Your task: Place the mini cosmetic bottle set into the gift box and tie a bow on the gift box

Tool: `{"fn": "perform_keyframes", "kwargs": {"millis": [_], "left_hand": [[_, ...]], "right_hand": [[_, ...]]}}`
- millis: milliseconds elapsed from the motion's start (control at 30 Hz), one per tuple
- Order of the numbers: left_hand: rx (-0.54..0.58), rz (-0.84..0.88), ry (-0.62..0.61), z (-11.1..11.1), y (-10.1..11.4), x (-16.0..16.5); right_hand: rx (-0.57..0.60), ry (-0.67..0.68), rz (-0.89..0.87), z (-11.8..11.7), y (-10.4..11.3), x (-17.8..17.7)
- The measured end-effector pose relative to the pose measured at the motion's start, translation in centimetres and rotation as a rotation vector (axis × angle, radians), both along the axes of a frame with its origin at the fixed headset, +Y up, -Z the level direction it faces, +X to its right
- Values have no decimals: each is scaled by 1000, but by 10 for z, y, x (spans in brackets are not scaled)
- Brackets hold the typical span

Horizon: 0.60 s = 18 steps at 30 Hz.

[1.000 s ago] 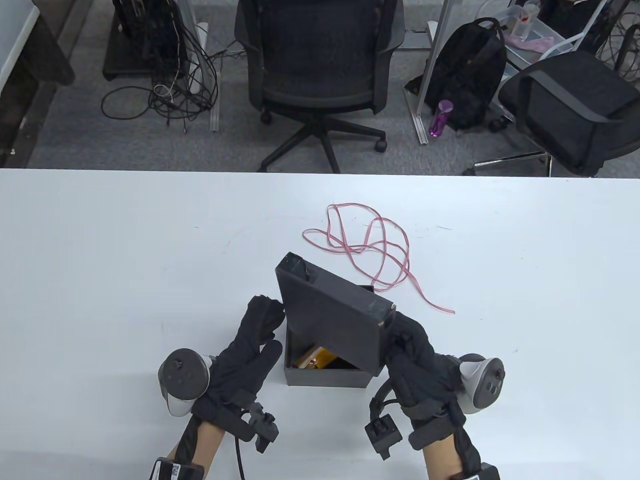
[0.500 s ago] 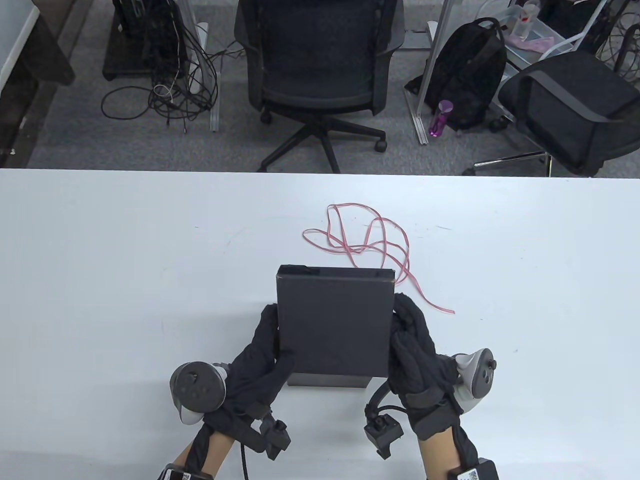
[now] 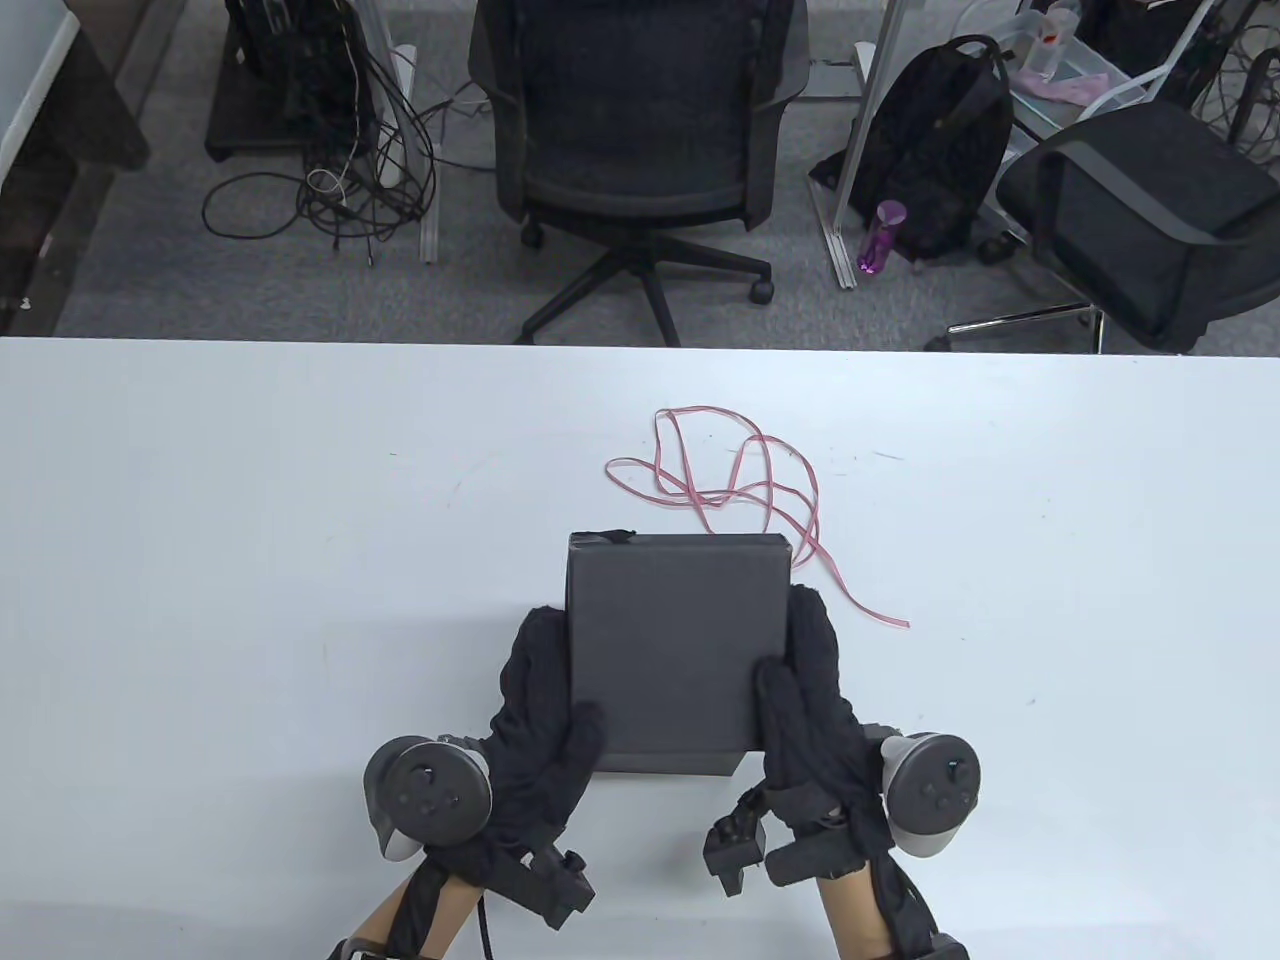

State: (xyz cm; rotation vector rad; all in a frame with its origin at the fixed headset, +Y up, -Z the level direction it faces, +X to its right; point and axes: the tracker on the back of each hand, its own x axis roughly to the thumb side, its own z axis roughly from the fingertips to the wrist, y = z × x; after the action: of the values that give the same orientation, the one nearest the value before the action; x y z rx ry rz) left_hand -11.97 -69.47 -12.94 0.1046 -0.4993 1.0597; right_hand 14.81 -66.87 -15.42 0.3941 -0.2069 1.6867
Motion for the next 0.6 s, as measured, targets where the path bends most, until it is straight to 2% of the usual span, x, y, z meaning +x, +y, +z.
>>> {"fn": "perform_keyframes", "kwargs": {"millis": [100,200,333,600], "left_hand": [[-82,-14,-3,-4,-7,0],[-155,-5,-19,-7,-13,-1],[-215,-6,-20,-8,-16,0],[-245,21,28,-10,-20,-2]], "right_hand": [[-135,7,-30,-6,-12,2],[-216,17,-41,-10,-22,3],[-270,22,-50,-14,-31,5],[-330,83,-93,-19,-48,3]]}}
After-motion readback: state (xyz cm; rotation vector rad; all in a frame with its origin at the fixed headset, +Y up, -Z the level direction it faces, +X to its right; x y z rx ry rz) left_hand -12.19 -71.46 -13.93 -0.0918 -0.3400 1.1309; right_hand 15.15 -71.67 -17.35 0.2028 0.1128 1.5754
